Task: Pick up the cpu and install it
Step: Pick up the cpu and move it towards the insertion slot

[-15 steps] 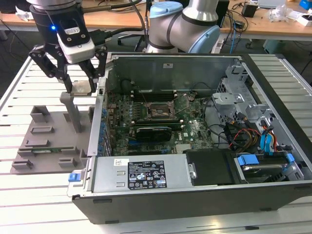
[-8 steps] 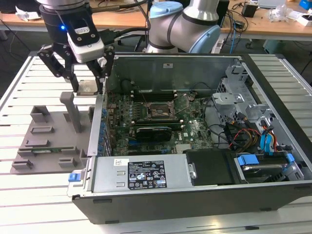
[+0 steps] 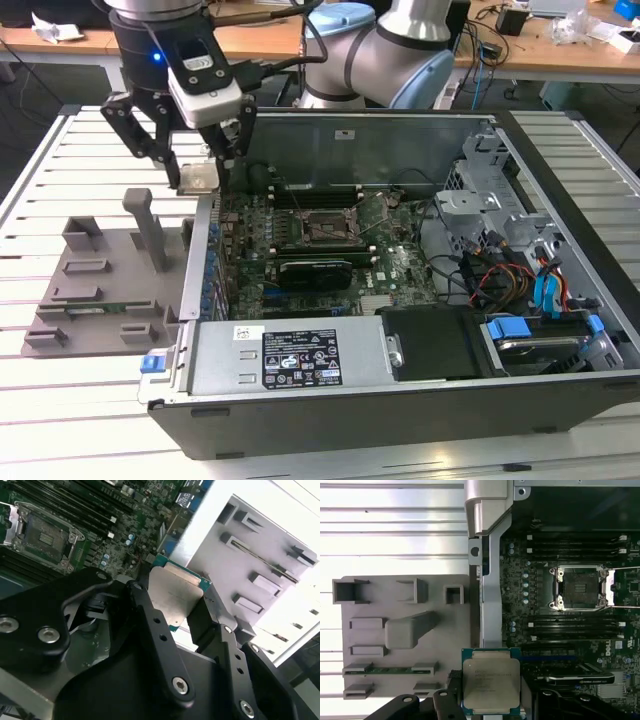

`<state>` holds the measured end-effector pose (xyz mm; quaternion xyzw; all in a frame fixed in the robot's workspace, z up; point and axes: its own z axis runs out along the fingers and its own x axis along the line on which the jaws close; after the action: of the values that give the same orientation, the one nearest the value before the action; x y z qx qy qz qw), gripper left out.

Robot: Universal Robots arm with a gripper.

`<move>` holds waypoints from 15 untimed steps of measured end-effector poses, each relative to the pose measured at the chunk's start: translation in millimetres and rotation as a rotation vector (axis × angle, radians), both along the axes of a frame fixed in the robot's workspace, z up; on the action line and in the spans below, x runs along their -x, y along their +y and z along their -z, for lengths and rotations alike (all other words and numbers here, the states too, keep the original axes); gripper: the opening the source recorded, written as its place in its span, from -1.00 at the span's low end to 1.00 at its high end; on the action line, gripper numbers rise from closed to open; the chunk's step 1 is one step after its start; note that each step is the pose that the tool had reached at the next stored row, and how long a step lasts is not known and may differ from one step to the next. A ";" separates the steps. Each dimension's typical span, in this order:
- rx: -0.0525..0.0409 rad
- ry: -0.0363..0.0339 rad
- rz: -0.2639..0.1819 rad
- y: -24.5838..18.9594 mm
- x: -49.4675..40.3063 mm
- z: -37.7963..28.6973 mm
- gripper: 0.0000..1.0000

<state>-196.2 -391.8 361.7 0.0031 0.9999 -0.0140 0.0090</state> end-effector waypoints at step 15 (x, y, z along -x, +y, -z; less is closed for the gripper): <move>0.0001 0.0067 0.000 8.3 -47.5 4.5 0.09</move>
<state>-148.7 -383.5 357.2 0.0029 0.9999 -0.0141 0.0056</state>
